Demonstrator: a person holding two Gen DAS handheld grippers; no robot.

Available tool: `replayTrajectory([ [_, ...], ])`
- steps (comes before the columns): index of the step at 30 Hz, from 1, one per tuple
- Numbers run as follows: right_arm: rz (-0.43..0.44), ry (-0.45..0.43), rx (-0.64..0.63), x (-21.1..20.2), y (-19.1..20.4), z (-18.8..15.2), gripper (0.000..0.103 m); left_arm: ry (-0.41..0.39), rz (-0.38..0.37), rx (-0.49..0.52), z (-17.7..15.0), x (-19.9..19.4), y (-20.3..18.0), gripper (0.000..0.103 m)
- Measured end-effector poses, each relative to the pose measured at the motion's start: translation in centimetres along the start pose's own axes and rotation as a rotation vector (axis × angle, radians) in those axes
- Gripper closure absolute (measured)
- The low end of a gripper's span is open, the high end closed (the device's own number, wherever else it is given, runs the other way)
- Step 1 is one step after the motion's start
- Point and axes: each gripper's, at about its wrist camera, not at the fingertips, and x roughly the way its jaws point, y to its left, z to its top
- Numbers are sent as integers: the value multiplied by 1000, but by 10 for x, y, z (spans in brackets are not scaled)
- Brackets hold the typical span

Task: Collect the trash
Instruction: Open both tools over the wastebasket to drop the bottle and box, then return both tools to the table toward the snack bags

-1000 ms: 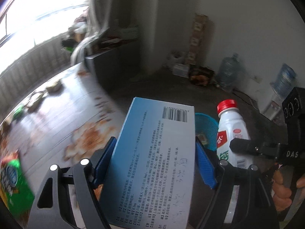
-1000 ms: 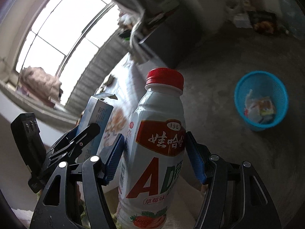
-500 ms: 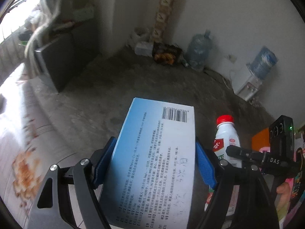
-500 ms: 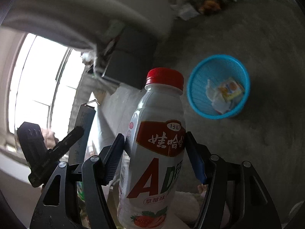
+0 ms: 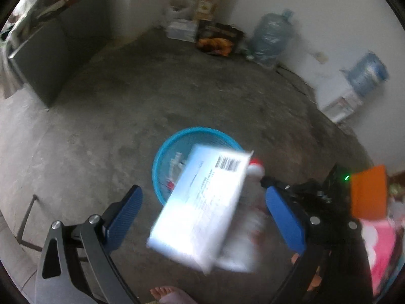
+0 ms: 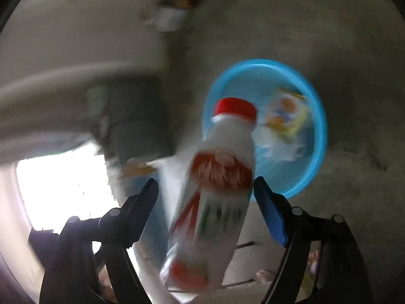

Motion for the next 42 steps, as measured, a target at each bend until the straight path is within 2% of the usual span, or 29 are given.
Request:
replayTrajectory([
  [2, -21, 10, 80, 8, -23, -2, 29, 16, -6, -26, -4, 8, 3, 7],
  [4, -8, 28, 57, 9, -34, -17, 29, 27, -41, -51, -13, 7, 8, 7],
  [6, -39, 41, 20, 6, -39, -32, 29, 20, -44, -42, -19, 0, 15, 7],
  [14, -82, 79, -22, -28, -71, -95, 29, -74, -68, -37, -52, -69, 27, 7],
  [17, -110, 79, -76, -41, -59, -106, 29, -118, -96, -18, -70, -104, 29, 7],
  [22, -145, 55, -278, -59, -2, -138, 29, -228, -120, -23, -125, -173, 55, 7],
  [25, -160, 54, -400, -61, 29, -161, 28, -283, -84, -89, -168, -212, 84, 7],
  [28, -150, 94, -541, -59, 60, -198, 27, -340, -39, -186, -218, -252, 125, 7],
  [34, -87, 254, -798, -29, 117, -280, 27, -513, 128, -438, -329, -328, 204, 7],
  [36, -79, 305, -846, -17, 127, -302, 27, -557, 166, -486, -360, -345, 218, 7],
  [39, -83, 402, -936, 8, 146, -343, 27, -620, 288, -556, -414, -372, 237, 7],
  [42, -74, 479, -1016, 27, 167, -384, 27, -647, 373, -598, -448, -383, 248, 7],
])
